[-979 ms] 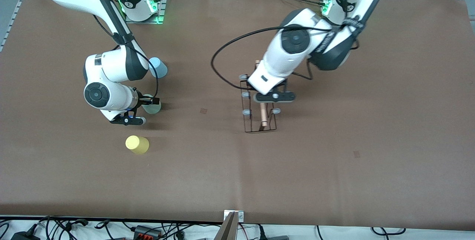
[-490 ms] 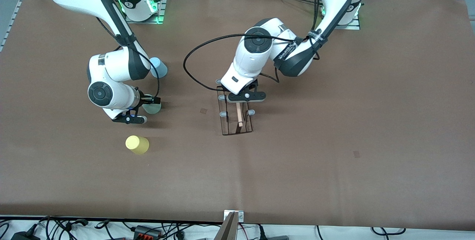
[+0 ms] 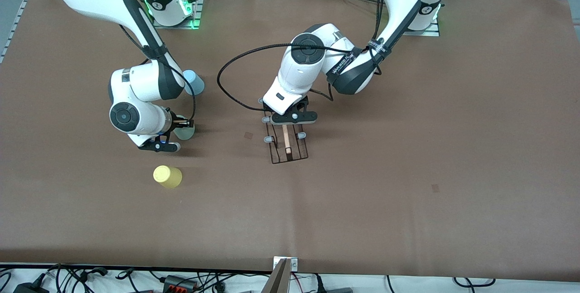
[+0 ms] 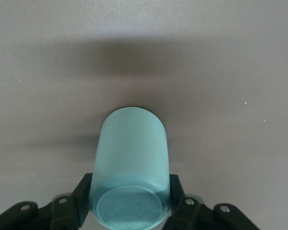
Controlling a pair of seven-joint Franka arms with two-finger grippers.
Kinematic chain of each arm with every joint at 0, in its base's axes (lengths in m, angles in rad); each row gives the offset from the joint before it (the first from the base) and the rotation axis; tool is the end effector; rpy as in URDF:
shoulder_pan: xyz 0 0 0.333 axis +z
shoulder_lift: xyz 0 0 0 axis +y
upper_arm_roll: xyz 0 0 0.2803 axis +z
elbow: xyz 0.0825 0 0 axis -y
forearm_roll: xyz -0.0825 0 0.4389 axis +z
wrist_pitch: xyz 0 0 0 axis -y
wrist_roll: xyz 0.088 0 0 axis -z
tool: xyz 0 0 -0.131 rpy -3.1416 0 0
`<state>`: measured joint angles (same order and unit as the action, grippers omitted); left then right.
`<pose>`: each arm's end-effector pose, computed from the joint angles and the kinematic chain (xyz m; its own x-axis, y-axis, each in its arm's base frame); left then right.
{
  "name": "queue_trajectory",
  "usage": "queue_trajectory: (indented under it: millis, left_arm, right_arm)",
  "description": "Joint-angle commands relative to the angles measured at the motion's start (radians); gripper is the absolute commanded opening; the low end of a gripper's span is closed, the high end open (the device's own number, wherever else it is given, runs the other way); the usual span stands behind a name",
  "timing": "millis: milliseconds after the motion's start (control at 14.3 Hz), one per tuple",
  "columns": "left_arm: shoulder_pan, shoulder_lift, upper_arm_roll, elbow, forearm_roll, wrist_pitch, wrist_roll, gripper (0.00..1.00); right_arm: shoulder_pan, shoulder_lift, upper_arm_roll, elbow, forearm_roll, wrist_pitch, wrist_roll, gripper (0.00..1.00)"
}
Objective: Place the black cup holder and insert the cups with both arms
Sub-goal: 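Hang the teal cup on a holder peg while the left gripper withdraws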
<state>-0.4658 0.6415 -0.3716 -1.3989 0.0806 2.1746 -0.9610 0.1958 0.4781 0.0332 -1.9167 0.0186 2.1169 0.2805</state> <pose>0.5499 -0.5379 0.2910 0.9856 0.1677 -0.0211 0.1681 -0.9601 0.2236 0.5933 0.1404 0.1279 0.9600 -0.0693 -0.2713 -0.0581 -0.9971 0.0491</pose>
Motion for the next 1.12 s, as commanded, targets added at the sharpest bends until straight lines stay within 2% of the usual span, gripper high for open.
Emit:
queue_trajectory:
  millis: [0, 70, 140, 280, 560, 770, 1049]
  left_arm:
    - [0.100, -0.149, 0.013, 0.011, 0.031, -0.143, 0.007, 0.93]
    - [0.158, -0.205, 0.002, 0.009, 0.034, -0.188, 0.055, 0.94]
    - [0.223, -0.244, -0.001, 0.009, 0.030, -0.276, 0.147, 1.00]
    - [0.326, -0.311, -0.001, 0.009, 0.019, -0.427, 0.301, 1.00]
    - [0.553, -0.425, 0.000, 0.009, 0.019, -0.622, 0.474, 1.00]
    - [0.697, -0.491, -0.001, 0.011, 0.019, -0.752, 0.582, 1.00]
    - [0.737, -0.504, 0.010, -0.005, 0.022, -0.773, 0.633, 1.00]
  right_arm:
    - [0.001, -0.010, -0.001, 0.071, 0.014, -0.062, -0.015, 0.26]
    - [-0.001, -0.009, -0.001, 0.123, 0.015, -0.122, -0.015, 0.25]
    - [-0.002, -0.009, -0.001, 0.190, 0.015, -0.196, -0.012, 0.25]
    - [0.014, -0.009, 0.001, 0.286, 0.036, -0.300, -0.006, 0.25]
    - [0.091, -0.013, 0.001, 0.428, 0.214, -0.417, 0.011, 0.26]
    - [0.213, -0.015, 0.001, 0.447, 0.228, -0.425, 0.174, 0.26]
    - [0.339, -0.021, 0.001, 0.447, 0.231, -0.420, 0.394, 0.26]
